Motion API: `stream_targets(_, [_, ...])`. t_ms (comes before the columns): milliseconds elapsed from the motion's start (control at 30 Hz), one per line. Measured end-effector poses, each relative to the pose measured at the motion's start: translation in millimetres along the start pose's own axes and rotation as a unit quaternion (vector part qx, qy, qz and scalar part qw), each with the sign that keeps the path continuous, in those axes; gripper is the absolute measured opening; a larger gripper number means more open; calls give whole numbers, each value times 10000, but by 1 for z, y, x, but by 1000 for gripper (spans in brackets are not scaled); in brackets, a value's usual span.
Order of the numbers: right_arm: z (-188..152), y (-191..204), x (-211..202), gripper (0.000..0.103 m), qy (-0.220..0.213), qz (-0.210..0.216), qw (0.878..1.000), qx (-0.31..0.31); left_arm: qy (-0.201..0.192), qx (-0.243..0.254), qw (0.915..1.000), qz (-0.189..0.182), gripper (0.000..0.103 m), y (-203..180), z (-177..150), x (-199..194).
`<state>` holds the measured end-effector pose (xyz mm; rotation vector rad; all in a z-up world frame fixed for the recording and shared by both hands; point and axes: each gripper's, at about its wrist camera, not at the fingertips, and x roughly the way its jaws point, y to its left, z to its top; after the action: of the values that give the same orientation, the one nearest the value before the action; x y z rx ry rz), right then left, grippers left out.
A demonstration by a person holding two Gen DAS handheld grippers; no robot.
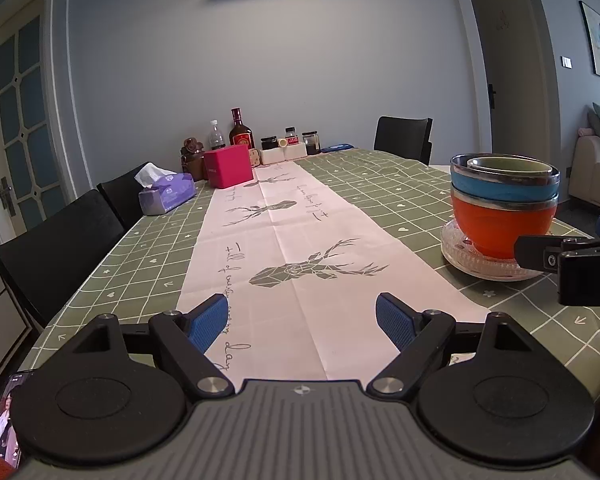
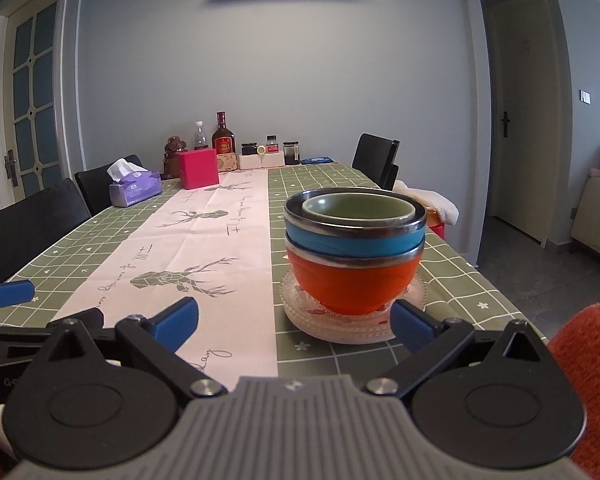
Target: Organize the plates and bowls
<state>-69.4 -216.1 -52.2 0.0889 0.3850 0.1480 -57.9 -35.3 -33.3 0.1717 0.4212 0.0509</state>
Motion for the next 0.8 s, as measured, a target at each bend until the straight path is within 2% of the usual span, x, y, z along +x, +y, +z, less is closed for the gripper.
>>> stream_targets(800, [-1, 1, 2, 100, 13, 42, 10000, -43, 29, 0, 10000, -24, 98, -1, 0, 2])
